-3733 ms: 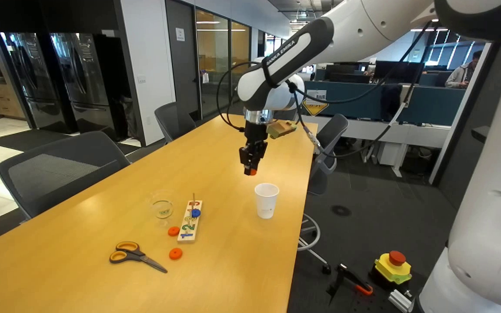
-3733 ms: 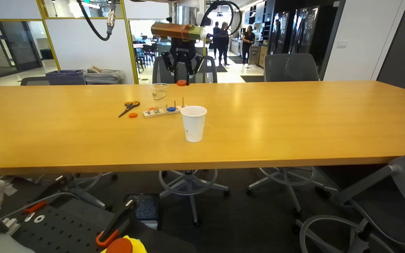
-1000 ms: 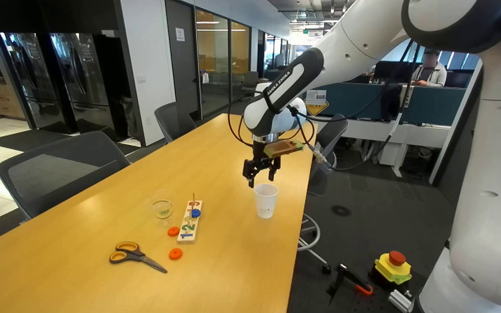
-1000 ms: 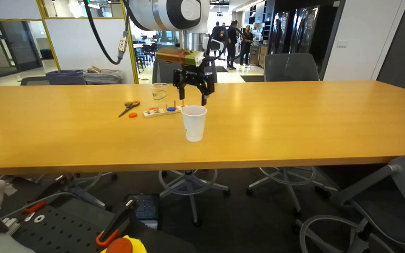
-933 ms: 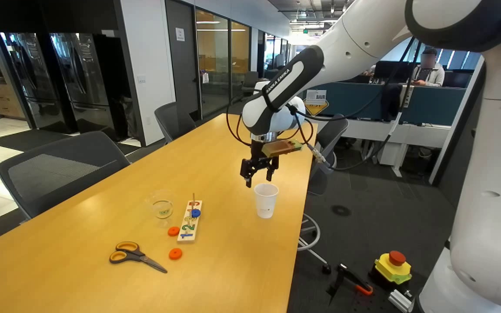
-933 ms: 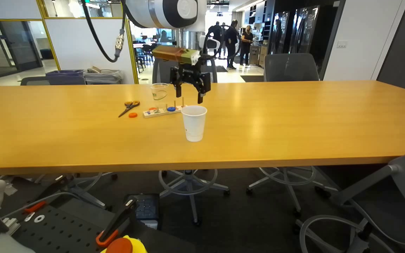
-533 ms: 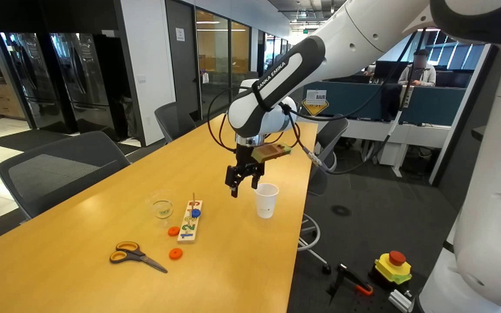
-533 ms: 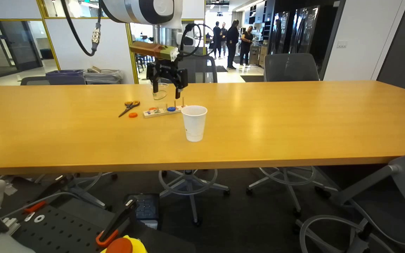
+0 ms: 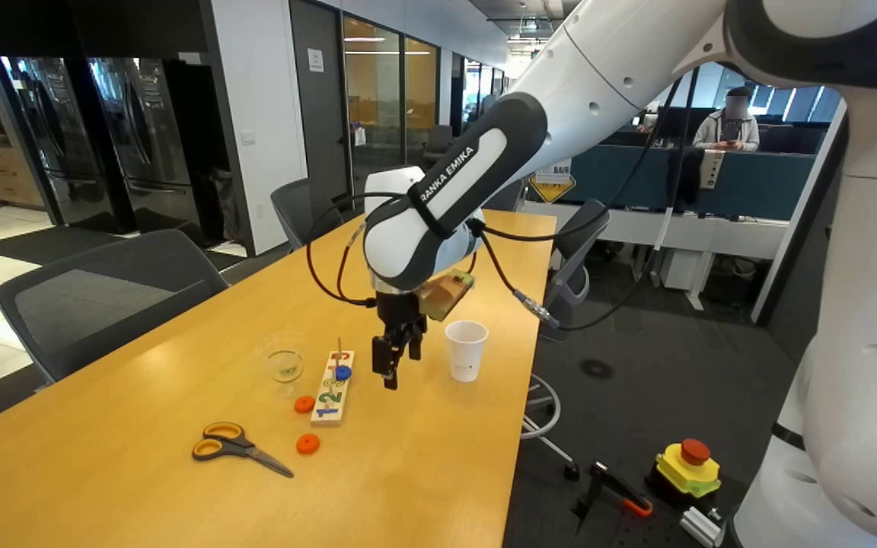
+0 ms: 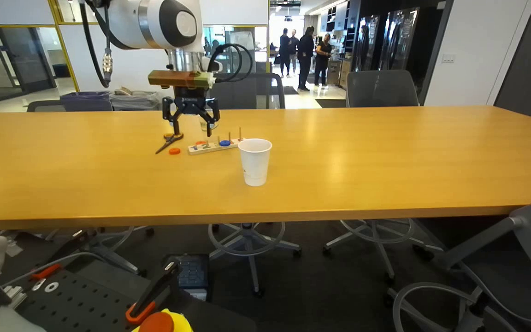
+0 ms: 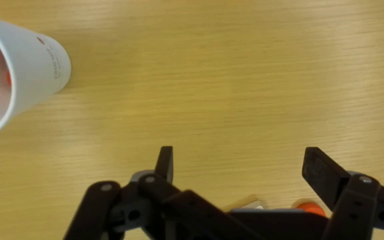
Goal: Put two round orange blocks in the white cup then put the blue round block in the clear cup, then put the last two round orange blocks
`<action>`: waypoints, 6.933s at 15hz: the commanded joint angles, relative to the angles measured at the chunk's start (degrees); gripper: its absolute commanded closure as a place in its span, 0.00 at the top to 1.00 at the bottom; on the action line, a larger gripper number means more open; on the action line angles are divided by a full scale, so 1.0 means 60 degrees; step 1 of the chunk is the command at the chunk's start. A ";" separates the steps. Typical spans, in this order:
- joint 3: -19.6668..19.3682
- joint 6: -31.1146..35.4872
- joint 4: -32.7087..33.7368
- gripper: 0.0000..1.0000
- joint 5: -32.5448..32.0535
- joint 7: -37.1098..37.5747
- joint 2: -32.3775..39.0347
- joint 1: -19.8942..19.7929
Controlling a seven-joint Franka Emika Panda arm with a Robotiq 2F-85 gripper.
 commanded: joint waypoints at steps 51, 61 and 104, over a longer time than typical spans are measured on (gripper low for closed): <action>0.0670 -0.0782 0.7361 0.58 -0.0450 -0.4368 0.6048 -0.0885; 0.0420 -0.0445 0.6950 0.19 -0.0624 -0.3888 0.5604 -0.0731; 0.1208 0.1105 0.6360 0.19 0.0493 -0.1933 0.4342 -0.0167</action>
